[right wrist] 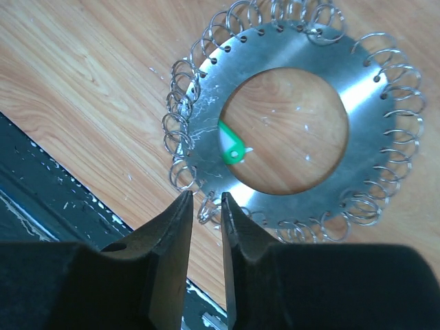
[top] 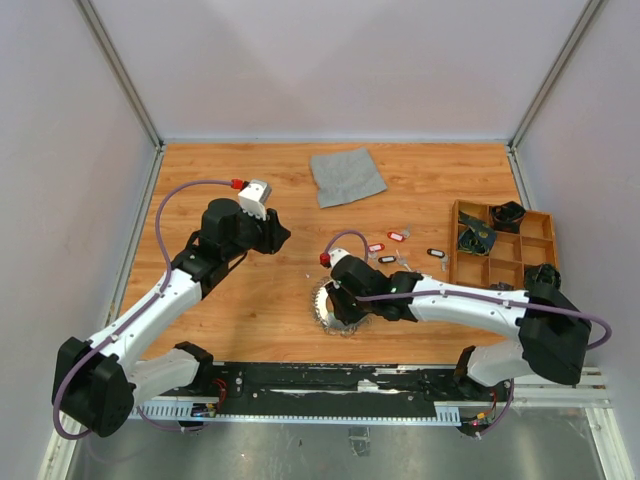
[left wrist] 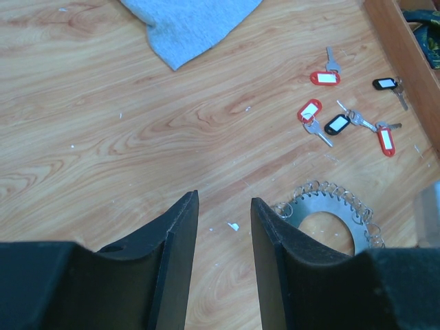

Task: Put the keys on the keyring

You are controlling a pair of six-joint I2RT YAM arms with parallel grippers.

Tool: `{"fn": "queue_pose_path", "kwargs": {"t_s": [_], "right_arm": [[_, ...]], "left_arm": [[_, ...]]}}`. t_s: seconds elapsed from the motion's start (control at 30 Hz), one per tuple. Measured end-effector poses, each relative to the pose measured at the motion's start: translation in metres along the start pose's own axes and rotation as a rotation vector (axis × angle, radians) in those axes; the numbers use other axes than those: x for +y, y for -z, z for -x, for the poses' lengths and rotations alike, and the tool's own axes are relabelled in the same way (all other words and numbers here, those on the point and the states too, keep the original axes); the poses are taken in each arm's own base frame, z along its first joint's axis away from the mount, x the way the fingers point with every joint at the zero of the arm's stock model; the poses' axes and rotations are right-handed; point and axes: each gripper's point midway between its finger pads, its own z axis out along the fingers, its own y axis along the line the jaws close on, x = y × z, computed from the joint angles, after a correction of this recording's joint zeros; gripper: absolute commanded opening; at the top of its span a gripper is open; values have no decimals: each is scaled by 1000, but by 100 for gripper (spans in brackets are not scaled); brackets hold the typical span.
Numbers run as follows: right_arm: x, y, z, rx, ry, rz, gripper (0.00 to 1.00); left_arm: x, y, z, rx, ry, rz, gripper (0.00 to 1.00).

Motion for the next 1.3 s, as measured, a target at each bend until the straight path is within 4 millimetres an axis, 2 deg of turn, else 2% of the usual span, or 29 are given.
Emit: {"fn": "queue_pose_path", "kwargs": {"t_s": [0.1,0.43,0.5,0.63,0.77,0.8,0.9,0.97,1.2,1.3], "right_arm": [[7,-8,-4,25,-34,25,25],[9,-17,-18,84,-81,28,12],[11,-17,-18,88,-85,35,15],[13,-21,-26,125,-94,44,35],[6,-27,-44,197,-101,10,38],[5,-26,-47,208,-101,1,35],[1,-25,-51,224,-98,-14,17],[-1,-24,-54,236,-99,-23,11],[-9,-21,-57,243,-37,-50,1],[-16,-20,-55,236,32,-65,1]], "left_arm": [[0,1,1,-4,-1,-1,42],[-1,1,2,-7,-1,-2,42],[-1,1,2,-7,-1,-1,42],[-1,1,2,-7,-1,-2,42],[-1,1,2,-7,-1,-2,42],[-1,1,2,-7,-1,-2,42],[-1,1,2,-7,-1,-2,42],[-1,1,2,-7,-1,-2,42],[-1,1,2,-7,-1,-2,42],[-1,1,2,-7,-1,-2,42]]}}
